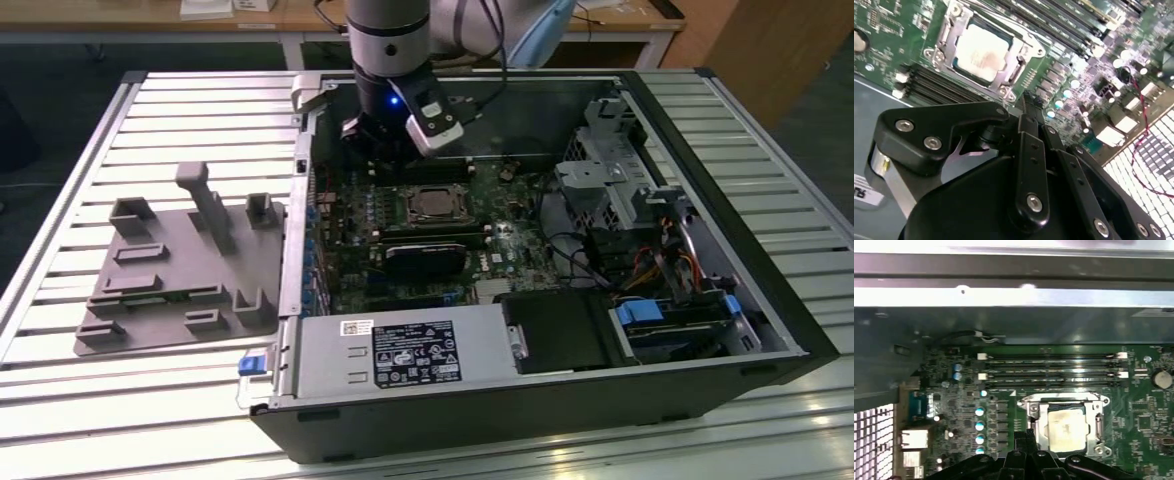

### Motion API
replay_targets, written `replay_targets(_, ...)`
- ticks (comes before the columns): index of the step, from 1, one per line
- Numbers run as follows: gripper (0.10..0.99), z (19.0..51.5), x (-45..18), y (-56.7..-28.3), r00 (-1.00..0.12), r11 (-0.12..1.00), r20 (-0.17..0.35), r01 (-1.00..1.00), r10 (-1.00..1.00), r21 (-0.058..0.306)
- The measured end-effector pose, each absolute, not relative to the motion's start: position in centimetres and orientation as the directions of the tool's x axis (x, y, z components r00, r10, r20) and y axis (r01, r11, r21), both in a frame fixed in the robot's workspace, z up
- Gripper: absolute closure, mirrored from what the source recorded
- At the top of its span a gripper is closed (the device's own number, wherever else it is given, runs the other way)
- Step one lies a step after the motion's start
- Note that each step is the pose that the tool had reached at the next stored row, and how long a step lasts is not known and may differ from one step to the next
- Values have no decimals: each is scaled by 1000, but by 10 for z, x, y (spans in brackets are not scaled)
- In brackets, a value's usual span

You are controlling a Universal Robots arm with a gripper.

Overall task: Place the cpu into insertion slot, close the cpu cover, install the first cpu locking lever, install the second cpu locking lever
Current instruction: 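Install the first cpu locking lever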

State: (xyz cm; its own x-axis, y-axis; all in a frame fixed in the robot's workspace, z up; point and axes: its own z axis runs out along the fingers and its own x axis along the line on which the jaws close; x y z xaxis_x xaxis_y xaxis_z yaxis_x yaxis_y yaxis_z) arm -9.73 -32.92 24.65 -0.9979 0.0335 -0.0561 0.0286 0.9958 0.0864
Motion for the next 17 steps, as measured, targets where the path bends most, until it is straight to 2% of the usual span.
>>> replay_targets(7, 984, 247, -106, -329, -998, 991, -54, 29, 36, 133)
replay_targets(17, 984, 246, -111, -330, -998, 970, -50, 29, 42, 240)
